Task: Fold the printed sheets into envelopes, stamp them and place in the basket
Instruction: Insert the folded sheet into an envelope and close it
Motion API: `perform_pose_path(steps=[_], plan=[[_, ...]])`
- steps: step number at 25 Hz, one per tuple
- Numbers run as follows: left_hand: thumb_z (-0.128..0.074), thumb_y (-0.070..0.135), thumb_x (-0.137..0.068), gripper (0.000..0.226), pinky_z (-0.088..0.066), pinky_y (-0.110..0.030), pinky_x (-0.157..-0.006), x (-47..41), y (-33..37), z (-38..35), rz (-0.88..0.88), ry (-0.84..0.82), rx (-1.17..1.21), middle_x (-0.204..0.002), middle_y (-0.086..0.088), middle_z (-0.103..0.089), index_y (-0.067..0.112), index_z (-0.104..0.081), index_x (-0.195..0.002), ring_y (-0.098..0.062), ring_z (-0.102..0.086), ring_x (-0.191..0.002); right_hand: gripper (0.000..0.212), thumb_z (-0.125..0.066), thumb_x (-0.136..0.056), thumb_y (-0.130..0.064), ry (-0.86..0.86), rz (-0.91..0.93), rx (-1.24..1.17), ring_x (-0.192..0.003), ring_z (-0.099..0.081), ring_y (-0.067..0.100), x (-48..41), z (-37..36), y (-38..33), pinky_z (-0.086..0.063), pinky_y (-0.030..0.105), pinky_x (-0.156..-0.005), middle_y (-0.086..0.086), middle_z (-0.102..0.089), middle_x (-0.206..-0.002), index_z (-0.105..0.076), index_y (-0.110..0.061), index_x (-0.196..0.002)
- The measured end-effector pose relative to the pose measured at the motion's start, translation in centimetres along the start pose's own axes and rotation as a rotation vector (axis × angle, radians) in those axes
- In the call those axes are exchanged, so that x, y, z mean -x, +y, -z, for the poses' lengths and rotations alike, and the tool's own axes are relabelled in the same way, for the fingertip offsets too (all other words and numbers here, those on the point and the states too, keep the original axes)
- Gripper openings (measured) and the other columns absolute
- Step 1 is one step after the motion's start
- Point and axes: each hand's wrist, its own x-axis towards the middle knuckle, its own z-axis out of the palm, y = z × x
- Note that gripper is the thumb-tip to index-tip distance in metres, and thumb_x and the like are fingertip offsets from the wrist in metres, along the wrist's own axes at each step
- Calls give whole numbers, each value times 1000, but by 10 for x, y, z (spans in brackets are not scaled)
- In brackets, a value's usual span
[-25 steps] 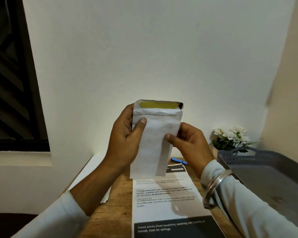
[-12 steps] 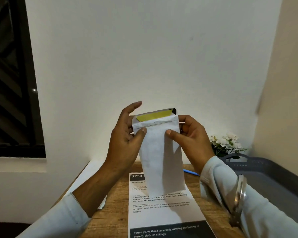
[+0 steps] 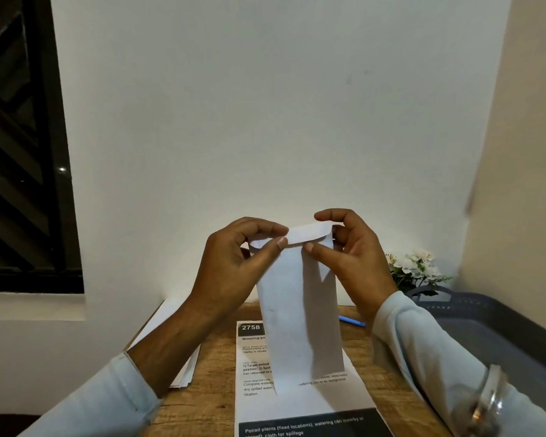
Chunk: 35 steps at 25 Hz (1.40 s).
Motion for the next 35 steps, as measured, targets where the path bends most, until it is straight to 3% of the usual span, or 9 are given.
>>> perform_pose_path(steps=[3, 7, 10, 14, 19, 23, 27, 32, 35], plan=[[-68, 16, -92, 13, -61, -34, -81, -2, -1, 1, -34, 26, -40, -104, 11, -72, 21, -76, -101, -11, -66, -102, 37, -77, -84, -6, -65, -123, 76, -92, -75, 19, 3, 5, 3, -62, 38, -82, 2, -77, -102, -65, -20, -117], [-64, 33, -91, 18, -51, -29, -98, -2, -3, -1, -106, 47, -321, -121, 13, -65, 29, -74, -105, -7, -56, -117, 24, -79, -84, -17, -40, -143, 188, -91, -75, 23, 7, 8, 12, -62, 49, -84, 0, -78, -100, -73, -20, -107], [-59, 46, -93, 29, -49, -31, -97, 4, 7, -11, -72, -18, -450, -128, 17, -58, 36, -68, -118, -4, -48, -123, 10, -75, -88, -25, 85, -11, 304, -83, -71, 17, 7, 3, 6, -61, 35, -72, -6, -74, -92, -68, -25, -95], [-59, 61, -90, 41, -57, -28, -85, 11, 31, -28, 129, -110, -18, -120, 22, -65, 39, -61, -125, -1, -64, -107, 10, -66, -91, -33, 55, 179, 469, -90, -66, 3, 17, -18, -2, -54, 22, -69, -13, -67, -97, -60, -29, -98], [-62, 29, -98, 14, -61, -45, -81, 7, 17, -28, 275, 73, 77, -95, 8, -76, 26, -72, -107, -14, -73, -88, 32, -68, -89, -47, -81, 221, 505, -114, -58, 2, 27, -19, 7, -49, 21, -92, -16, -61, -118, -60, -31, -116], [-60, 21, -99, 17, -60, -31, -77, 4, 9, -16, 313, 56, 200, -98, 7, -77, 23, -72, -110, -13, -74, -88, 43, -75, -89, -26, 151, 14, 338, -117, -58, 7, 11, 4, 14, -50, 28, -96, -11, -62, -124, -56, -29, -128], [-60, 25, -99, 14, -60, -25, -72, -4, 11, -14, 354, 44, 293, -98, 9, -76, 27, -70, -108, -16, -74, -90, 23, -69, -91, -7, 69, -294, 29, -102, -72, 32, -4, 13, 12, -58, 43, -94, 10, -77, -101, -68, -13, -113], [-57, 26, -100, 22, -59, -25, -78, -24, 22, -16, 278, 48, 345, -108, 4, -75, 20, -68, -118, -16, -72, -98, 12, -62, -94, 0, 80, -188, -100, -82, -73, 22, -17, 12, -10, -59, 33, -75, 15, -77, -97, -70, -6, -101], [-57, 25, -100, 24, -59, -32, -87, -19, 17, -14, 271, 7, 371, -112, 1, -74, 19, -66, -121, -18, -71, -102, 13, -64, -93, 1, 86, -179, -110, -85, -73, 26, -12, 13, -7, -60, 42, -81, 17, -76, -100, -69, -7, -101]])
